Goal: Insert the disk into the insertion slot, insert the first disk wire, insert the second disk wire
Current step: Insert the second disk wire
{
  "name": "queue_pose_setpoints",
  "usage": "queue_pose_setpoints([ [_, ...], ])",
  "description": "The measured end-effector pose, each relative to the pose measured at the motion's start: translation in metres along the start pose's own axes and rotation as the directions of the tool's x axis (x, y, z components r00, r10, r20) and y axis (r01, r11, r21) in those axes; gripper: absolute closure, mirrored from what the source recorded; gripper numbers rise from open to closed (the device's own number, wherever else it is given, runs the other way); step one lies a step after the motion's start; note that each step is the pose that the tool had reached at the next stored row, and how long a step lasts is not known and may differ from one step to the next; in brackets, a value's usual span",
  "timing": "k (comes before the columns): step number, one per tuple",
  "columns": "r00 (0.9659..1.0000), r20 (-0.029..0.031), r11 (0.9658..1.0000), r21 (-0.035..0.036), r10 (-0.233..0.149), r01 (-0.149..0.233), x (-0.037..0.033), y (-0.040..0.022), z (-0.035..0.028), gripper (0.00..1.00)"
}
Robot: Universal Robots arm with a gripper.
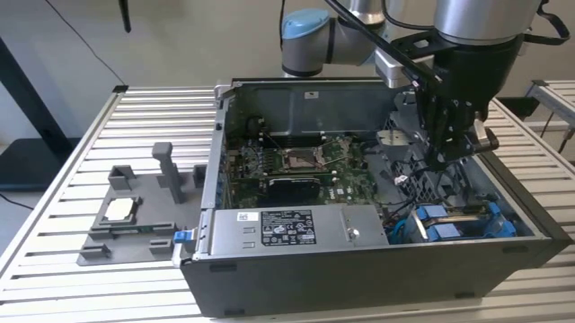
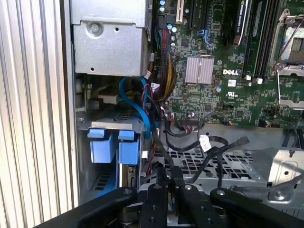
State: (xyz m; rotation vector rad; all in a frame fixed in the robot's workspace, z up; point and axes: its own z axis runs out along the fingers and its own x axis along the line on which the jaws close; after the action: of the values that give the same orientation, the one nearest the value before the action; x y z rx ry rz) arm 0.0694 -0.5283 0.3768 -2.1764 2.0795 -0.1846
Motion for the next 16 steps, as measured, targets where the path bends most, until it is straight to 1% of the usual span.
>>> queue_pose_setpoints([
  [3,1.0,0.0006,0.9999,-0.0136,0.0,0.0,0.0035,-0.0044,0.0014,0.84],
  [10,1.0,0.0023,0.9986,-0.0527,0.0,0.0,0.0117,-0.015,0.0057,0.84],
  [13,1.0,0.0028,0.998,-0.0629,0.001,0.0,0.0146,-0.0186,0.008,0.84],
  [16,1.0,0.0032,0.9975,-0.0702,0.001,0.0,0.0169,-0.0219,0.0104,0.84],
])
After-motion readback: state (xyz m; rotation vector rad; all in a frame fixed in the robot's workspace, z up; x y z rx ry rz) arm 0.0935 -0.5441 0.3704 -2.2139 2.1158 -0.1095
